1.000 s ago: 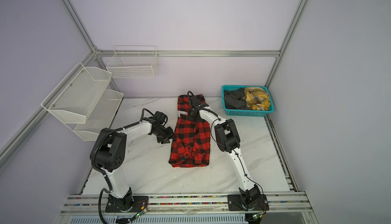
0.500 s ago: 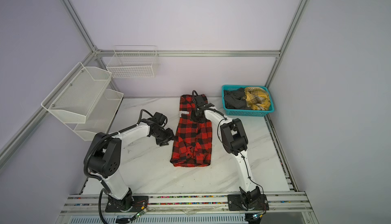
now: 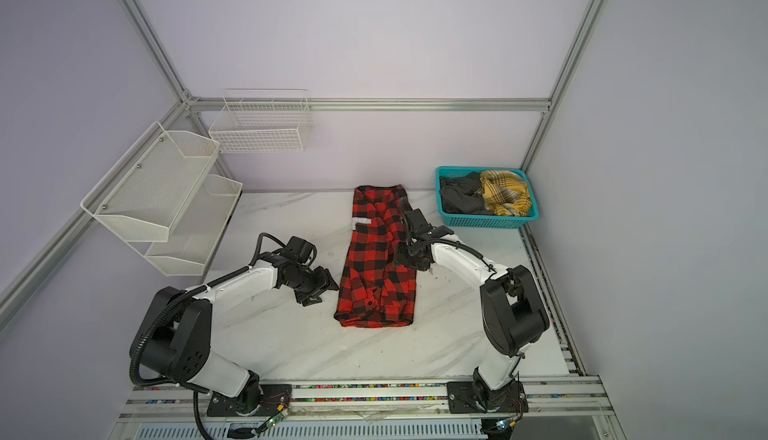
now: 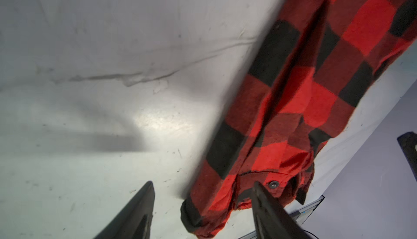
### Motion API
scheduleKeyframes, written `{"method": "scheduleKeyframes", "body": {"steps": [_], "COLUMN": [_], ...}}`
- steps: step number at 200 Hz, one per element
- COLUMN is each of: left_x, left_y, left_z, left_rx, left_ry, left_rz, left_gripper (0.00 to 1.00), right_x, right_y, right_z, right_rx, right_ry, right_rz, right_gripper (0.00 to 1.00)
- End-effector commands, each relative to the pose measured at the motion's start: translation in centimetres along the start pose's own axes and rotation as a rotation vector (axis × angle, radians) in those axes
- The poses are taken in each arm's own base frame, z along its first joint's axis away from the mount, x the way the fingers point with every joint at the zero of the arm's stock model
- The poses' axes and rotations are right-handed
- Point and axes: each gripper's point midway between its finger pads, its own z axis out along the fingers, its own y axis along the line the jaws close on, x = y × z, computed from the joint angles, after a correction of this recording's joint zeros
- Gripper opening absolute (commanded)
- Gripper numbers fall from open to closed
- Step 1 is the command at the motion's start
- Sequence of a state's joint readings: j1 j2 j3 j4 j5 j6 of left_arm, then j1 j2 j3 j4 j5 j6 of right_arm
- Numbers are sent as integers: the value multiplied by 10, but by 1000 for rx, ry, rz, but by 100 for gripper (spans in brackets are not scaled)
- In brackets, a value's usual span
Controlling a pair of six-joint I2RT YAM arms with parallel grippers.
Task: Fold and stack the long sleeve shirts
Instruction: 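Release the far end and move both grippers to the strip's near end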
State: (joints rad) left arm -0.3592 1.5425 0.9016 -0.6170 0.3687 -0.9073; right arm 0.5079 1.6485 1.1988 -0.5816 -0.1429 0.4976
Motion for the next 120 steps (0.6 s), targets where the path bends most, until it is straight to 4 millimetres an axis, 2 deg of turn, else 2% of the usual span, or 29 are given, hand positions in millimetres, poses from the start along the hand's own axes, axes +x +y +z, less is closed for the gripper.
{"method": "scheduleKeyframes", "body": {"steps": [1, 24, 49, 76, 100, 111, 120], "left_x": [9, 8, 13, 20, 22, 25, 27], "left_y": [-7, -12, -5, -2, 10, 15, 11], "left_z": [1, -2, -1, -6, -4, -1, -6], "left_rx": [83, 106, 94, 116, 89, 86, 126], "left_ry": [52, 43, 50, 42, 25, 33, 11], "left_rz": [-10, 43, 54, 70, 68, 39, 38], "left_gripper": [67, 68, 69, 71, 72, 72, 73], "right_x": [20, 40, 58, 67, 80, 87, 88], "right_y": [-22, -23, -42, -31, -38, -34, -32], "right_z": [-20, -31, -41, -55, -46, -43, -42], "right_rx": [80, 59, 105, -10, 1, -22, -40], "right_ry": [0, 26, 24, 3, 45, 77, 82], "right_rz": [78, 105, 175, 225, 218, 206, 196], "right_gripper": [61, 60, 60, 61, 61, 60, 59]}}
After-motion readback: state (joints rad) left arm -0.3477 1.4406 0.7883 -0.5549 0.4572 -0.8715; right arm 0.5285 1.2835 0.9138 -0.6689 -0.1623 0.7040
